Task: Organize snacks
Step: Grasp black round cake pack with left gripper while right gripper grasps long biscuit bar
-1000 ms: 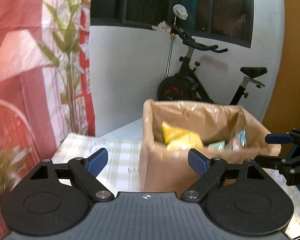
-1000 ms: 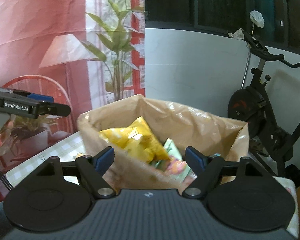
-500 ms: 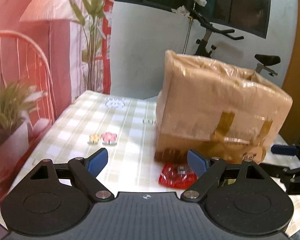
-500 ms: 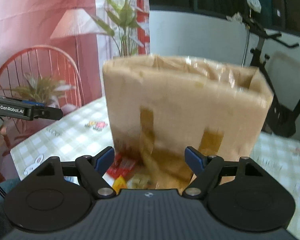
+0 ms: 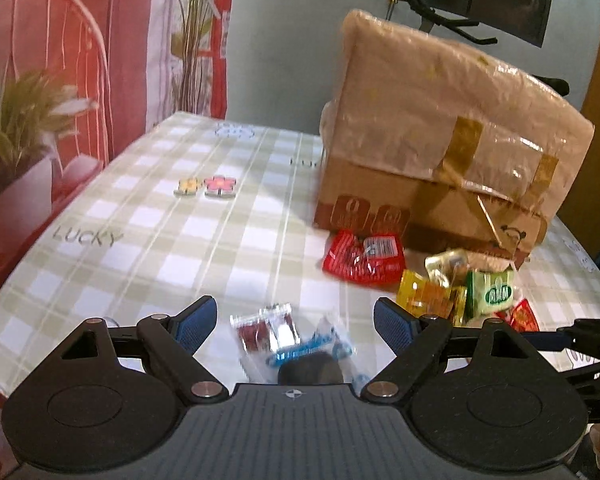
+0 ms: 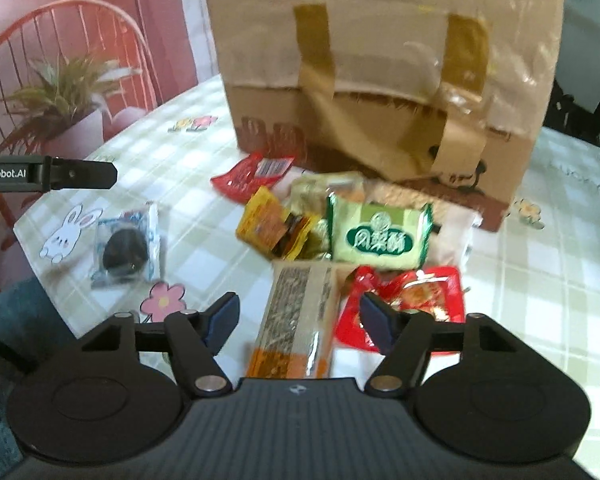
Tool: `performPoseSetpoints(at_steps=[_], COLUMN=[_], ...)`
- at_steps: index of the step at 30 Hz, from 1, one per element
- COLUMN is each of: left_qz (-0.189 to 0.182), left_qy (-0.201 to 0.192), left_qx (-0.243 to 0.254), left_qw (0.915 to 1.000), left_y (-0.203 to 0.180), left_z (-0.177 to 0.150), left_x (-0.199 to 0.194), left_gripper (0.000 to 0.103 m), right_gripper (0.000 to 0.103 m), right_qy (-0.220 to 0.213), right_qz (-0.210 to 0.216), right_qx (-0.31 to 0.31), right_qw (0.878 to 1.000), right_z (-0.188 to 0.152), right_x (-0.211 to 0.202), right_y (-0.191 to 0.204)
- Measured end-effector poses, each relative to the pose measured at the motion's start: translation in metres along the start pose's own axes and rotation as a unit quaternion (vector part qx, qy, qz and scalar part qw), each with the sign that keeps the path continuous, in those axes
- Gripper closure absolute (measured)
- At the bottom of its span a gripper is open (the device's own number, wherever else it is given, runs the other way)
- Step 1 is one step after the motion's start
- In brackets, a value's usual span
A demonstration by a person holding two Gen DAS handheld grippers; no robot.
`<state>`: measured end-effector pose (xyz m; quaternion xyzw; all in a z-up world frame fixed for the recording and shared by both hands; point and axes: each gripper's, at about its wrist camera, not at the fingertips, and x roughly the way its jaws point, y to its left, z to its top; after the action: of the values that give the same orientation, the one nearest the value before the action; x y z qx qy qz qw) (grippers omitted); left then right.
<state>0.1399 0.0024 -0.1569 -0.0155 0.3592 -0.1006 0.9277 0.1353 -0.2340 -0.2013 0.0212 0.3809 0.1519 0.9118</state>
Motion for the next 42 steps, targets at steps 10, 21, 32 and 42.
performPoseSetpoints(at_steps=[10, 21, 32, 42], left_qz=[-0.012, -0.015, -0.022, -0.013], left_qy=[0.038, 0.045, 0.044, 0.053], left_qx=[0.004, -0.003, 0.011, 0.0], left_qw=[0.9992, 0.9988, 0.9987, 0.9985], left_y=[-0.005, -0.004, -0.008, 0.0], left_z=[-0.016, -0.017, -0.019, -0.019], left_x=[0.013, 0.019, 0.021, 0.026], left_gripper=[0.016, 0.019, 0.022, 0.022], right_gripper=[0.054, 0.06, 0.06, 0.06], right_qy=[0.018, 0.006, -0.01, -0.009], right_qz=[0.002, 0.007, 0.007, 0.011], right_qx=[-0.002, -0.015, -0.015, -0.011], right_qw=[1.0, 1.0, 1.0, 1.0], right_z=[-0.005, -0.005, -0.005, -0.007], right_x=[0.005, 0.008, 0.002, 0.002], right_y=[0.003, 0.003, 0.005, 0.004])
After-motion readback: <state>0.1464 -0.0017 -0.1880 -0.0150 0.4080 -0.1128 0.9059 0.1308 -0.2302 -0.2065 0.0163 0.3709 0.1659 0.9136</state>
